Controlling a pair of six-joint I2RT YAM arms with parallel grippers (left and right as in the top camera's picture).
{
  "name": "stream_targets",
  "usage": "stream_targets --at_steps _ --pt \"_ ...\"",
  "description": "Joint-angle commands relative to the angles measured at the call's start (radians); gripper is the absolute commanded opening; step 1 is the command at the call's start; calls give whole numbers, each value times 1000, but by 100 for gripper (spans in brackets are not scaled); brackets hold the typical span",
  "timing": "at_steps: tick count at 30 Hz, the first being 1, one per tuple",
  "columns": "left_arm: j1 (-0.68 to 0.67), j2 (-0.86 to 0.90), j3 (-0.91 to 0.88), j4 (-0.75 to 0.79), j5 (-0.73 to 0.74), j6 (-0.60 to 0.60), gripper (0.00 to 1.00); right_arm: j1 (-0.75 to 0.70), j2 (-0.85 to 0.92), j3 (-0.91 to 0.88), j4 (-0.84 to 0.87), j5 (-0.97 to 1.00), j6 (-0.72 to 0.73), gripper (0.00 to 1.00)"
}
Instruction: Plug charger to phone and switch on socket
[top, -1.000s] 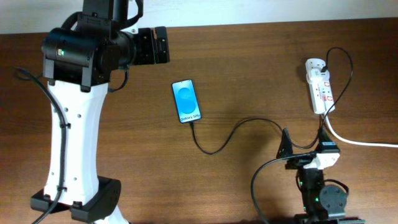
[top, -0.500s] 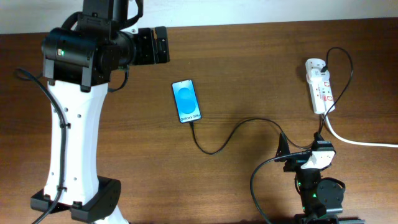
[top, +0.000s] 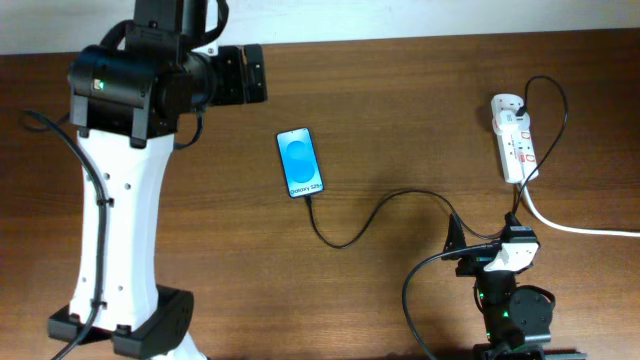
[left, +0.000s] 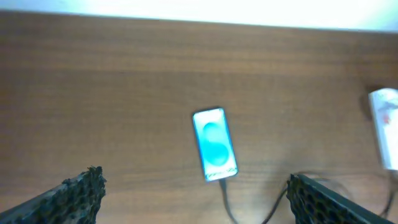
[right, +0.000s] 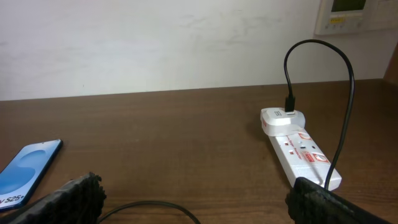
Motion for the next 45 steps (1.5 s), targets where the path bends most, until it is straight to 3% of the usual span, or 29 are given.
stream_targets --at_steps 1,13,18,22,30,40,45 --pt "1 -93 -187 78 -37 17 99 8 -8 -5 -8 9 0 98" --pt "48 -753 -1498 973 -29 151 99 8 -8 -5 -8 9 0 98" --pt "82 -1054 -1917 1279 -28 218 99 8 -8 -5 -8 9 0 98" --pt "115 -1325 -2173 1415 26 263 99 8 -8 -5 -8 9 0 98" --pt "180 -1624 -2414 1530 25 267 99 8 -8 -5 -8 9 0 98" --pt "211 -1839 -2443 1423 16 278 99 8 -8 -5 -8 9 0 98" --pt "211 -1838 -2442 1417 18 277 99 8 -8 -5 -8 9 0 98"
